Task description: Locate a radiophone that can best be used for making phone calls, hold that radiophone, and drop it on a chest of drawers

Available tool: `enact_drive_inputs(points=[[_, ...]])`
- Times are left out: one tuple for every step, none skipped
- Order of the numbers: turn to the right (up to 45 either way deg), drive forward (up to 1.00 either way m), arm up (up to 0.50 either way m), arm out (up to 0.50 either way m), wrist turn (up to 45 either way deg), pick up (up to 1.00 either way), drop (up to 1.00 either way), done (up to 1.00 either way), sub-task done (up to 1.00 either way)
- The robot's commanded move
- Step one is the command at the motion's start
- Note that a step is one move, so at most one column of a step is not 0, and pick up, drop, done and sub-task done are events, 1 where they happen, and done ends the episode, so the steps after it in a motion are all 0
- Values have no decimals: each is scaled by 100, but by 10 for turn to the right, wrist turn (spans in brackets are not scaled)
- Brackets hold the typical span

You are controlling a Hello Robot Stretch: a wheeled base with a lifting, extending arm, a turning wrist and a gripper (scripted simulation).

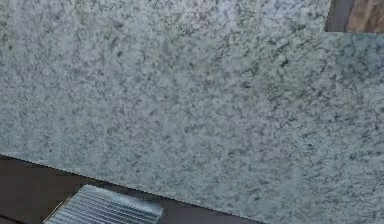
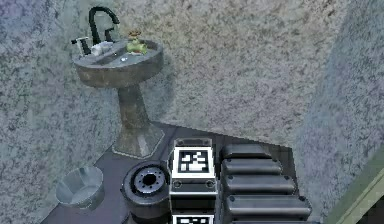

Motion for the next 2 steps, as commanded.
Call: enact_drive_inputs(points=[[-450,0,0,0,0,0,0,0,0],[-120,0,0,0,0,0,0,0,0]])
